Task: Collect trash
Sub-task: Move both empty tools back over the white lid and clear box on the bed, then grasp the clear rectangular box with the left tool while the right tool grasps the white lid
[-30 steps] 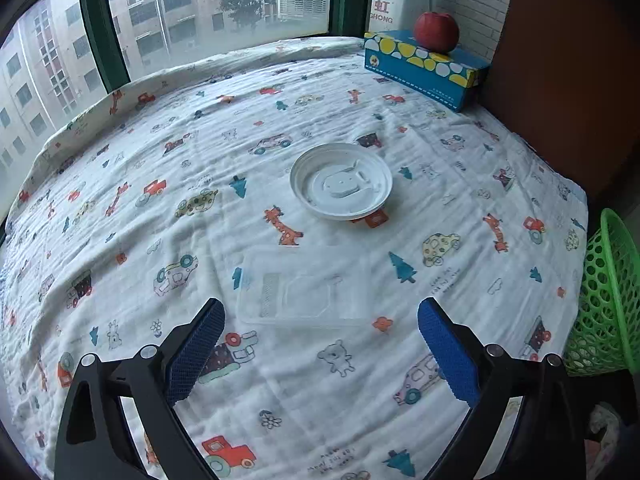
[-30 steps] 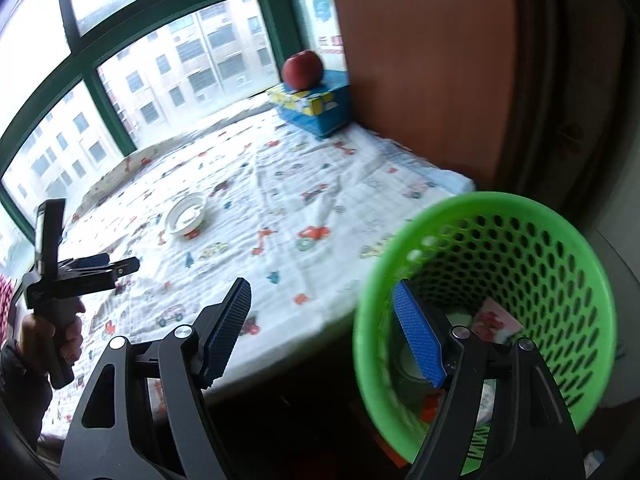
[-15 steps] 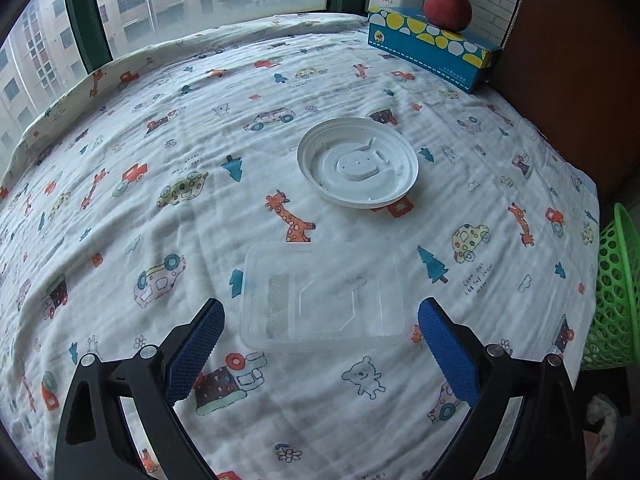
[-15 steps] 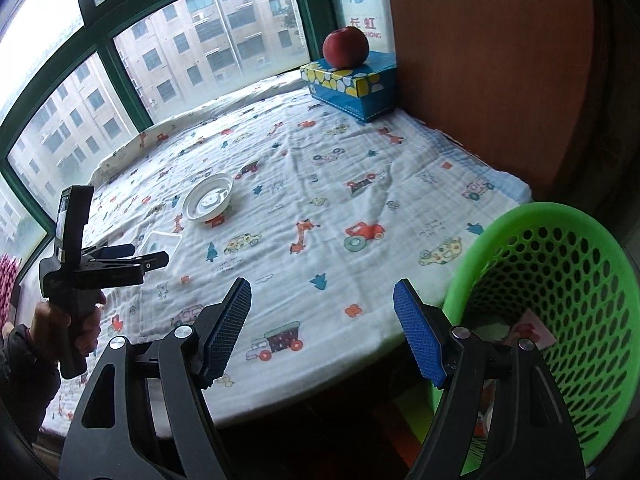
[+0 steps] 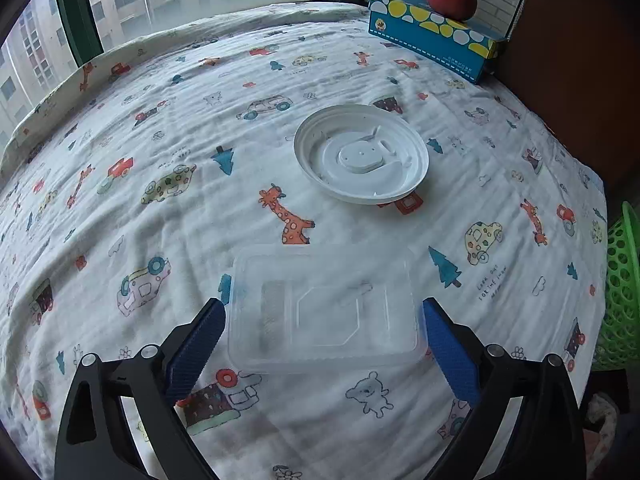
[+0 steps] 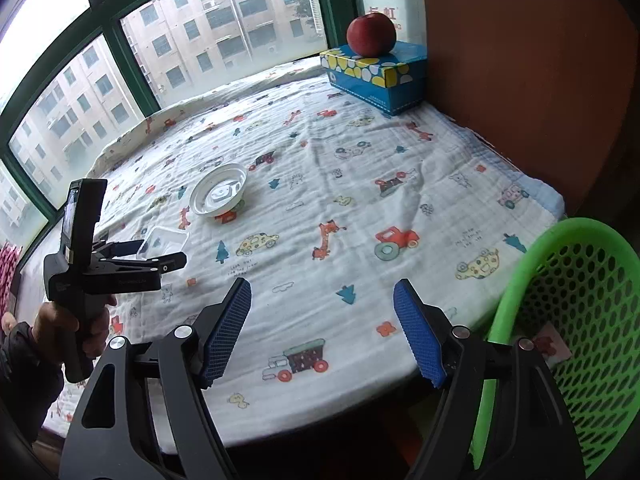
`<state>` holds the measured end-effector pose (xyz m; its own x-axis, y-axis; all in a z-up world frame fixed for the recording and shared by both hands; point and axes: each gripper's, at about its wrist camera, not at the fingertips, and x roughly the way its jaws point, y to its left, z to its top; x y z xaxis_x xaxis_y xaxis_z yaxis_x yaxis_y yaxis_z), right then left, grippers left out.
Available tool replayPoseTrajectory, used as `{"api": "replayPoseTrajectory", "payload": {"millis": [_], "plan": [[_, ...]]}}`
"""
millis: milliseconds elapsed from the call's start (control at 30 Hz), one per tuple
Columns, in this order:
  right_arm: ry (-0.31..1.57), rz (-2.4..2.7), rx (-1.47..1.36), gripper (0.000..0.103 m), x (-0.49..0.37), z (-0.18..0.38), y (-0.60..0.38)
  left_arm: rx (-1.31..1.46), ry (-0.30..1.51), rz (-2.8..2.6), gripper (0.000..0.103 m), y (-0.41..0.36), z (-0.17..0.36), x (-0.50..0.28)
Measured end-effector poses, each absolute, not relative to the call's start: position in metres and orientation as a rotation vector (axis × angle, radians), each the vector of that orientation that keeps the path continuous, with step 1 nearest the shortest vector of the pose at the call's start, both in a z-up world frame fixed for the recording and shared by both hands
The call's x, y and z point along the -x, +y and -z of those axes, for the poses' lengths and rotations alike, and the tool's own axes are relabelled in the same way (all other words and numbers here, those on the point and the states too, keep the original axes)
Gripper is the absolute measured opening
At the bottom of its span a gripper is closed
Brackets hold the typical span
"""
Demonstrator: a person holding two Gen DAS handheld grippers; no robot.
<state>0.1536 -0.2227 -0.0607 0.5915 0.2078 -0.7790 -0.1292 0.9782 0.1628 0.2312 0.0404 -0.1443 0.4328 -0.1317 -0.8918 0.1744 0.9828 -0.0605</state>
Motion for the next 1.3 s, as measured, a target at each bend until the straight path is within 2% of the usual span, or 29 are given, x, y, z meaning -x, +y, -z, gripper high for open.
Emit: {"api": "replayPoseTrajectory", "payload": {"millis": [33,733,1300], "plan": [[0.919,-0.2,-0.088,0.073,-0.156,0.061,-0.22,-0.037,1.103,0.194,0.086,0.041,0.144,-0.231],[0.968,-0.368,0.028,0.073,-0.237,0.095,-0.123,0.035,0.951,0.062,0.086,0.117,0.079,-0.21],[1.027,-0.421,0.11,0.075,-0.309,0.142,-0.051,0.098,0.942,0.03,0.086,0.151,0.082,-0.204]]}}
